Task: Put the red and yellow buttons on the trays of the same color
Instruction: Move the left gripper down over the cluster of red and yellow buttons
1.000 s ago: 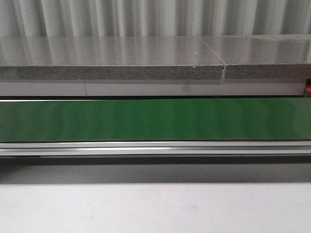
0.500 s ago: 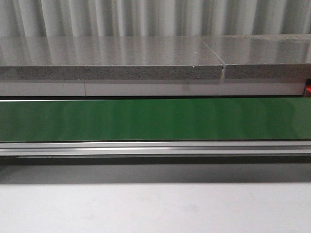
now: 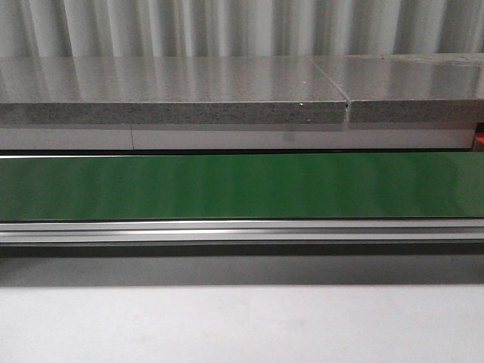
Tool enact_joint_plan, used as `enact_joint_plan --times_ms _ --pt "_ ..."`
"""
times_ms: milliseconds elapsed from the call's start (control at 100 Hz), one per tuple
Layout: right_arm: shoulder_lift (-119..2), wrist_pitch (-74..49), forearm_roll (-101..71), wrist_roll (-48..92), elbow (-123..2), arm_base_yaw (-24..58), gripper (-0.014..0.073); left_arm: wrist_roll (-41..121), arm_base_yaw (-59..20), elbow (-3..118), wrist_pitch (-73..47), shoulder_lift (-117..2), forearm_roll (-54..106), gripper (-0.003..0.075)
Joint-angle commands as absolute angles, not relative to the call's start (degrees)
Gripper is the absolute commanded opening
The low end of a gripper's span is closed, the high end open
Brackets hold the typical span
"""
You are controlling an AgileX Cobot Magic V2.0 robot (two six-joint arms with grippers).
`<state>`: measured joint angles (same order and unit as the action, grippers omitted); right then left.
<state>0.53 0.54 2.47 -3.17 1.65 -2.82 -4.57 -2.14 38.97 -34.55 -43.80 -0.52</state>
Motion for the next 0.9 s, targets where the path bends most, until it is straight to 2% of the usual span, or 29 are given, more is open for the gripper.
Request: enact_joint_plan --times_ms 0,370,650,890 --pt "1.73 5.33 2.67 -2.64 0.54 -2.91 -0.006 -4.92 -2.19 42.49 -32.85 -46.3 0.0 0.0449" --pt "1.73 5.33 2.67 -2.64 0.54 -2.91 -0.006 -6.43 10.2 53.86 -53.21 -60.17 0.0 0.0447" --pt "1.73 5.33 2.67 -2.64 0.54 -2.91 -0.006 -6.43 18.89 56.91 -54.87 -68.57 3.73 0.0445" --pt "1.73 5.33 2.67 -2.64 0.54 -2.91 -0.006 -6.43 20.41 61.6 -56.99 -76.92 3.85 0.0438"
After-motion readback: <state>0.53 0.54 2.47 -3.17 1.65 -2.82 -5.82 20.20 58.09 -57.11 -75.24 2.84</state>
